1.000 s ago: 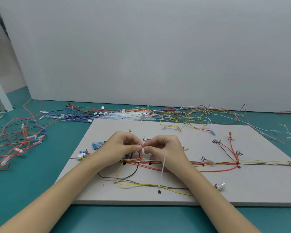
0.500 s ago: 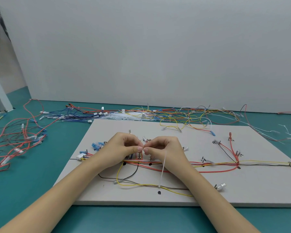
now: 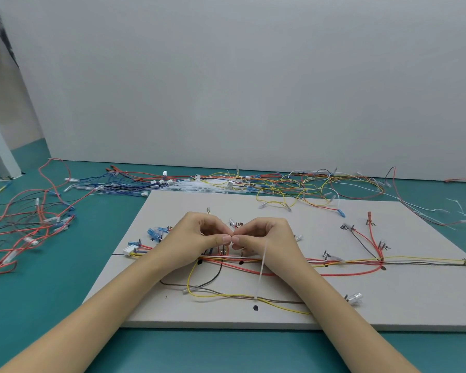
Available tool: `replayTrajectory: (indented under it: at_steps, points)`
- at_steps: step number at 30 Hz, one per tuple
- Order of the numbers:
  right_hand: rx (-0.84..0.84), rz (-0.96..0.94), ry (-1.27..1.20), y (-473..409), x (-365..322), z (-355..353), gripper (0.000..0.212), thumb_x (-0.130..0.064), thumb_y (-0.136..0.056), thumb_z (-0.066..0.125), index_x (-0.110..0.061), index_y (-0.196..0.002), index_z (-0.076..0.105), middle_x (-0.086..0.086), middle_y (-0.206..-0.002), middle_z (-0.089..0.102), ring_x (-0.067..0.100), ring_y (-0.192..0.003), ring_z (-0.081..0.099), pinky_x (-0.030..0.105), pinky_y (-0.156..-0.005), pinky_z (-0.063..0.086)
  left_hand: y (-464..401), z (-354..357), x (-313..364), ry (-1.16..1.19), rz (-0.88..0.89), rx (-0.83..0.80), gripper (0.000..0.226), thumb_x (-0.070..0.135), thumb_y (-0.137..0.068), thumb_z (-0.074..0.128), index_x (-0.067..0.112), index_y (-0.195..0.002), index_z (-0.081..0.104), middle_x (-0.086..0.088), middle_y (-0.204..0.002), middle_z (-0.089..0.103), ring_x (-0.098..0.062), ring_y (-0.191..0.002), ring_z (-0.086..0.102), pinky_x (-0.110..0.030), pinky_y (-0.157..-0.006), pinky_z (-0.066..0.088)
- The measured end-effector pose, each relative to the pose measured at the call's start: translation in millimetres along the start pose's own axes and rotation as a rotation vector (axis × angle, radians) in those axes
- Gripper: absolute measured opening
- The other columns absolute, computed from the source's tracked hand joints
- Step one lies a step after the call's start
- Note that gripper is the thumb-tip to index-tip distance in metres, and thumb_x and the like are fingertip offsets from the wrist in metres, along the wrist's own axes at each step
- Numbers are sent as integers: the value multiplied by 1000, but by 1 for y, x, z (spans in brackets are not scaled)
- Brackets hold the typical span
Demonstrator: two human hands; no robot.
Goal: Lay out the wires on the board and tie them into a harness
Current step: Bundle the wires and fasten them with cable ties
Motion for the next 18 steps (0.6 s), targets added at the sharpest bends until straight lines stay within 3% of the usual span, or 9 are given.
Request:
replayTrajectory:
  at_steps: [3,6,10,15,18]
  points:
    - [-10,10,-16,0,1,1,14,-1,-76,78,-14,-73,74,8,-65,72,18,-63,71,27,-60,58,0,0,-2,20,-1,0,17,12,-82,75,29,-78,76,3,-77,75,-5,-71,69,-14,-67,51]
    - [-37,13,-31,1,0,4,11,-3,-76,79,-13,-74,74,8,-67,72,17,-63,70,26,-63,58,0,-3,-3,69,-12,30,8,27,-72,80,26,-76,74,-3,-73,74,-8,-67,68,-16,-65,51]
    - [-77,31,-76,1,1,5,8,0,-77,77,-8,-77,74,10,-69,72,18,-65,70,25,-64,58,-1,-3,-5,80,-5,40,17,38,-64,81,28,-74,72,-4,-71,72,-10,-66,66,-20,-64,52]
    - [-66,44,-83,0,3,5,9,3,-77,75,-5,-79,73,7,-68,72,17,-63,70,24,-61,58,-1,-3,-7,124,-22,27,12,28,-66,82,24,-74,73,-6,-70,72,-14,-64,68,-21,-62,53]
    - [-57,54,-78,-2,4,5,13,5,-77,75,-8,-79,73,6,-66,71,16,-61,69,27,-61,59,-2,-2,-11,136,-58,-31,19,4,-77,78,22,-75,74,-8,-73,73,-13,-69,69,-21,-68,55]
Point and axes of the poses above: each hand's wrist, its own y-axis away from the middle knuckle, its own z-axis out of the palm, x = y × z, the point moved 10 cm from there along -y, towards the middle knuckle
